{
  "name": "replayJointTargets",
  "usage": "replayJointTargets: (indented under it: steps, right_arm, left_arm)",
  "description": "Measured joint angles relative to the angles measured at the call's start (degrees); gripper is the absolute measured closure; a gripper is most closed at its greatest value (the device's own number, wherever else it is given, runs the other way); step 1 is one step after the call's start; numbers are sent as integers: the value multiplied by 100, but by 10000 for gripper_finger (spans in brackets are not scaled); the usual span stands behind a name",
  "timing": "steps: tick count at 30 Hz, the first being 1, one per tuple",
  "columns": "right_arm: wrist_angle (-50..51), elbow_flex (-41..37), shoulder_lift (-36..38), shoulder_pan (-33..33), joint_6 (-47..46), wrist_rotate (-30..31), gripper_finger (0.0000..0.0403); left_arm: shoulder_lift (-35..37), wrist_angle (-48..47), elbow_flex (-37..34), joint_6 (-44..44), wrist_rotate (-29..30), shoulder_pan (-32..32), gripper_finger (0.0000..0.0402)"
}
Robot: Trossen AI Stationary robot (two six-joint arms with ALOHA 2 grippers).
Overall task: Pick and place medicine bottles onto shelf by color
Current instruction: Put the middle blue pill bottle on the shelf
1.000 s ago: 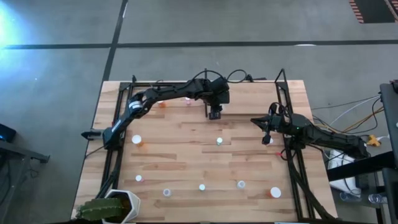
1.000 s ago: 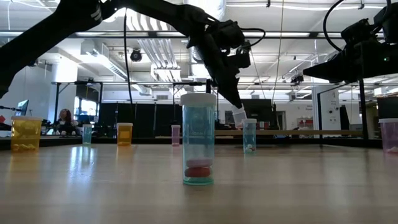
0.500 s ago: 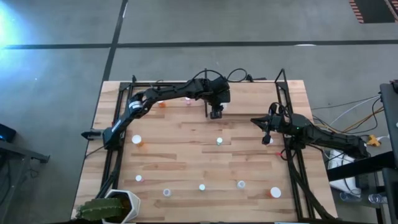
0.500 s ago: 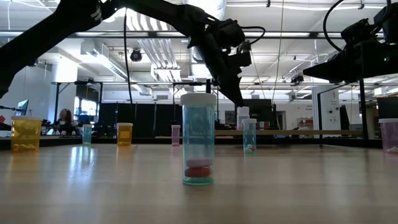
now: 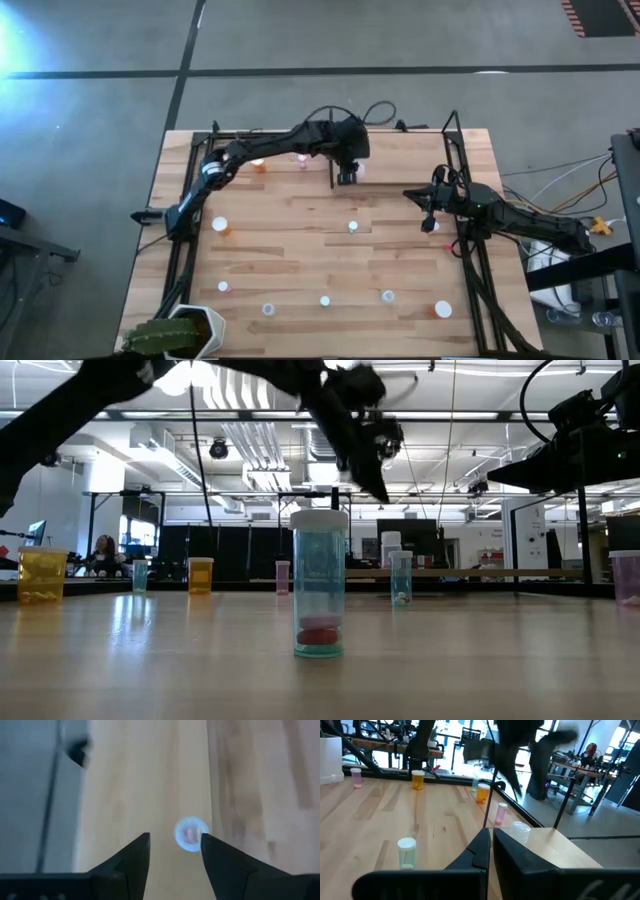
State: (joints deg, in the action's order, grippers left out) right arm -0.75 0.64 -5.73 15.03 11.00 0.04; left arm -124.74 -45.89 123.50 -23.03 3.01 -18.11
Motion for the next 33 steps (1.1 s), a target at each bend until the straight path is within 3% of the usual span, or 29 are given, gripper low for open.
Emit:
replayJointTargets:
  steps: [6, 11, 17, 25, 29, 33]
  right_arm:
    - [1, 0, 0, 0, -4, 0, 390]
    - [0, 0, -1, 1, -4, 2, 390]
    - [0, 0, -2, 0, 6, 0, 390]
    - [0, 0, -2, 0, -1, 1, 390]
    - [0, 0, -2, 0, -3, 0, 390]
    - [0, 0, -2, 0, -3, 0, 390]
  left_arm:
    - [1048, 204, -122, -19, 6, 216, 248]
    - [2152, 816, -933, -46, -267, 518, 302]
    - [3624, 3365, -3978, -14, -593, 744, 389]
    - [5300, 8297, -8388, 547, -738, 1005, 389]
    - [5729, 10393, -9900, 847, -980, 1085, 389]
    - [6010, 11363, -10810, 1152, -993, 1082, 389]
